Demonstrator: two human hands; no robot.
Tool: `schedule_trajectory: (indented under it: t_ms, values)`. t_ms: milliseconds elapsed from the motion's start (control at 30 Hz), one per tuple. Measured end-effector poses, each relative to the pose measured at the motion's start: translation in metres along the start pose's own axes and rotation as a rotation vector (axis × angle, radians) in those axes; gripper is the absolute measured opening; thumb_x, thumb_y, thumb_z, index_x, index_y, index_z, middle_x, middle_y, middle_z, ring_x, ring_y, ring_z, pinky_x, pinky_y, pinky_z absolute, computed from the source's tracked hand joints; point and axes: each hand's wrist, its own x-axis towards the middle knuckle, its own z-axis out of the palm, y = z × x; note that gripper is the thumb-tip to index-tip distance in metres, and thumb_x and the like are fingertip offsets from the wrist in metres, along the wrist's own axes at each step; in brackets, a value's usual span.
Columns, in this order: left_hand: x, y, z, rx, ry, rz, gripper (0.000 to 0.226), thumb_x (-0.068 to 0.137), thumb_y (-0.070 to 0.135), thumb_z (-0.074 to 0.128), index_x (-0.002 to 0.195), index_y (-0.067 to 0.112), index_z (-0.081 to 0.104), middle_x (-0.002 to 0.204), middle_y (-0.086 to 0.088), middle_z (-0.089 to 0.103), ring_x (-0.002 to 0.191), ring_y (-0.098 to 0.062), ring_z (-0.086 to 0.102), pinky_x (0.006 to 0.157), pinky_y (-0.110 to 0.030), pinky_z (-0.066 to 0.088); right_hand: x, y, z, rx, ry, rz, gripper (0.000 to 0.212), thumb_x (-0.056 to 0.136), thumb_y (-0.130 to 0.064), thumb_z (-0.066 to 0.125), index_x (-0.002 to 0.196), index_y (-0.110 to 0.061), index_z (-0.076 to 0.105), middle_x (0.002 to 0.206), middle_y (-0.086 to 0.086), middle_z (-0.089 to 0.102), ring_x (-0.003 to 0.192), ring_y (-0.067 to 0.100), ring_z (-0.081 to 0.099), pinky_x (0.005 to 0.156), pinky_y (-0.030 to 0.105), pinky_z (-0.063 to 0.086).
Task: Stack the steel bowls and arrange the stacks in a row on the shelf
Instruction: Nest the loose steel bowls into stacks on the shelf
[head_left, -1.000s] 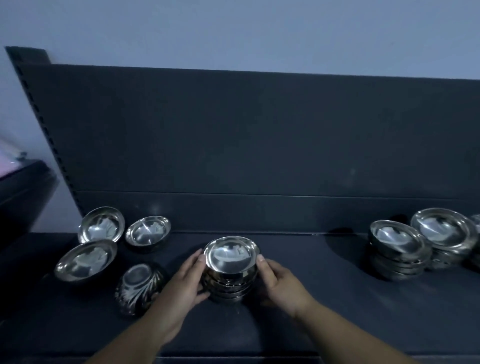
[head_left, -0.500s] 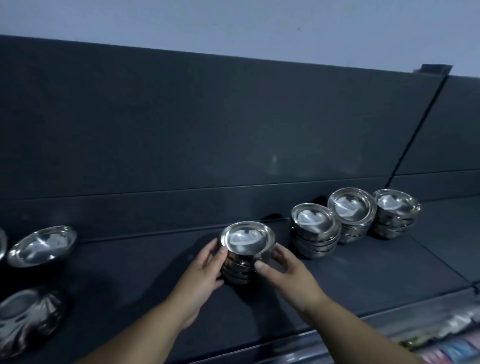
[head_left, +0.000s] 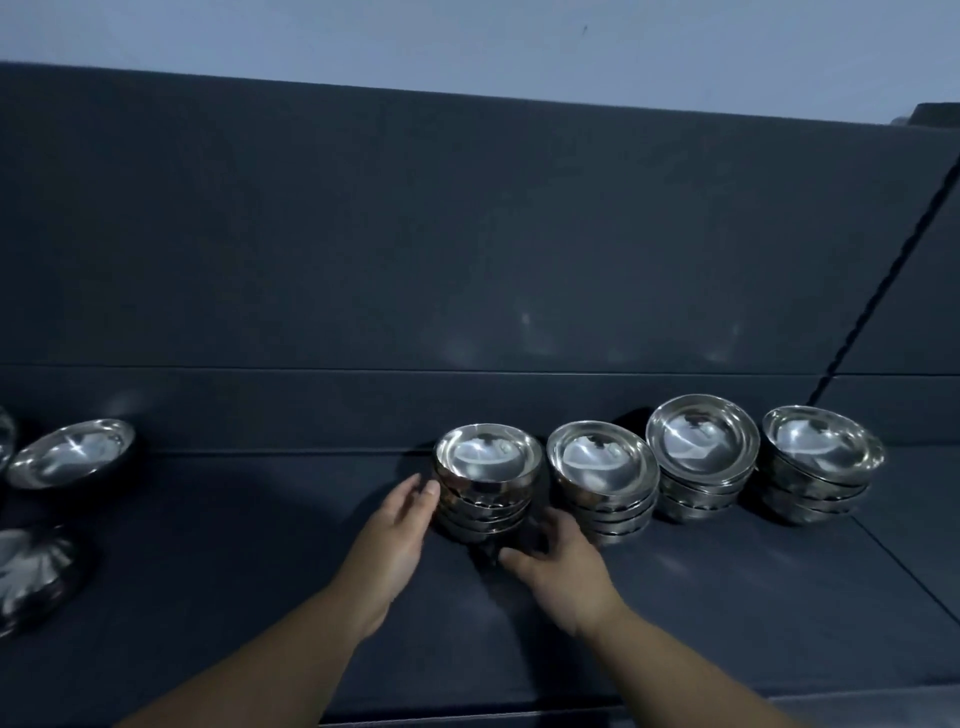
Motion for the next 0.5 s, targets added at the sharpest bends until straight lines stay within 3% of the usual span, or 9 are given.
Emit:
schedule_trajectory:
  t_ms: [67,167,333,500]
  values:
    - [-0.009,-0.009,-0.008,0.219,0.071,-0.018,0.059,0.091,0.054,0.05,0.143,0.027,0.039,0.145,0.007,0.045,0.132,-0.01,0.043,0.11,-0.029,0.033,-0.007,0.003,0.009,-0.194,0.038,0.053,0.052,0.079,-0.029,0.077,0.124,-0.012,0.055,0.12,0.001,0.065,0.107,0.015,0.06,0.085,0.015,0.038]
    - [-0.023,-0.016,-0.027,0.451,0.068,-0.053,0.063,0.091,0.049,0.054,0.147,0.024,0.035,0.15,0.004,0.039,0.135,-0.013,0.04,0.11,-0.027,0.032,-0.009,0.001,0.028,-0.32,-0.041,-0.013,0.038,0.08,-0.037,0.073,0.113,-0.018,0.066,0.113,-0.003,0.069,0.105,0.012,0.062,0.081,0.013,0.037]
    - [-0.044,-0.017,-0.081,0.679,0.166,0.021,0.059,0.091,0.039,0.058,0.144,0.023,0.037,0.15,0.002,0.034,0.137,-0.012,0.034,0.108,-0.017,0.023,-0.013,-0.028,0.083,-0.422,-0.192,-0.191,0.041,0.082,-0.037,0.07,0.12,-0.023,0.062,0.108,-0.009,0.062,0.104,0.008,0.058,0.081,0.01,0.034]
    - [-0.07,-0.015,-0.168,0.811,0.322,0.12,0.054,0.088,0.036,0.061,0.139,0.023,0.047,0.148,0.002,0.036,0.136,-0.012,0.034,0.112,-0.016,0.021,-0.021,-0.07,0.154,-0.525,-0.32,-0.312,0.053,0.085,-0.043,0.065,0.134,-0.026,0.051,0.133,-0.002,0.054,0.119,0.013,0.052,0.086,0.01,0.033]
